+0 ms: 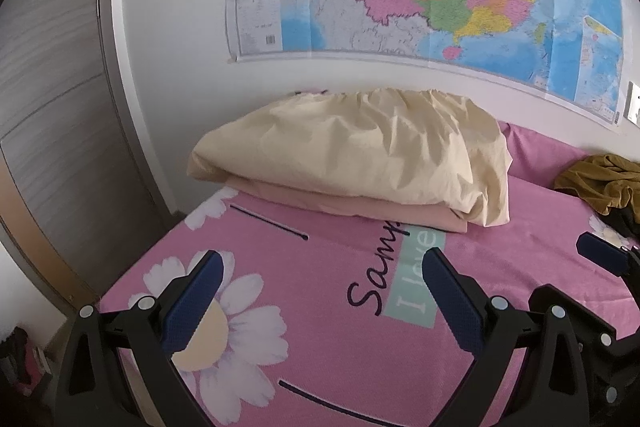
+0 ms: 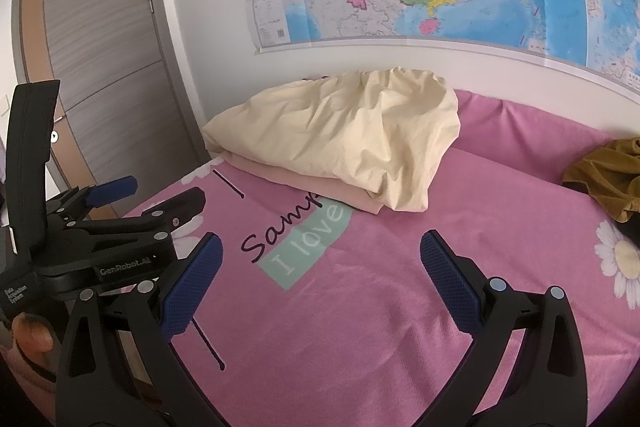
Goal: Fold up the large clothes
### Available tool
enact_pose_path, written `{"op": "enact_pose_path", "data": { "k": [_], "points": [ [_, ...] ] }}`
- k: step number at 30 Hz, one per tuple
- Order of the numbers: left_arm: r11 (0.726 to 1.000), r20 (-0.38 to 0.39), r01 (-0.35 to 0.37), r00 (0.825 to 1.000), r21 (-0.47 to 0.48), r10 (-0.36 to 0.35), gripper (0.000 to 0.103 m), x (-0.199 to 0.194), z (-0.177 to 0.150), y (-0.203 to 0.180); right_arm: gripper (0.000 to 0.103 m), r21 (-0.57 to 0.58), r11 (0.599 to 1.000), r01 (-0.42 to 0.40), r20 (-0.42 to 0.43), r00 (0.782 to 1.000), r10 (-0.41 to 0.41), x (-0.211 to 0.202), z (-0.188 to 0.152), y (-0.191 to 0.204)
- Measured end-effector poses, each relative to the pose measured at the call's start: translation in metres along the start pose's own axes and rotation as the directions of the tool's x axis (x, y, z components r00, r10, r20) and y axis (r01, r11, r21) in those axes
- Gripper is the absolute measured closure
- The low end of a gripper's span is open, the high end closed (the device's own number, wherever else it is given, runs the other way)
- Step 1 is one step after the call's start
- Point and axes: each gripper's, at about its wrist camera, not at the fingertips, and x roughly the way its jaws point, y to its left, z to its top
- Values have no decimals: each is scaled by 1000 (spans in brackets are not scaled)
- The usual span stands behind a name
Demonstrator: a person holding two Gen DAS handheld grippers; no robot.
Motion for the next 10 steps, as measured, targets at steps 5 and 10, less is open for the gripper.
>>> {"op": "enact_pose_path", "data": {
  "k": [5, 10],
  "points": [
    [1000, -4, -8, 1000, 19, 8, 6, 0, -2, -5, 5, 12, 1000, -2, 5, 1000, 2, -3, 0, -2],
    [999, -48, 37, 998, 21, -36, 6, 4, -6, -9, 5, 22, 1000, 1, 2, 1000, -1, -5, -1, -4]
  ]
}}
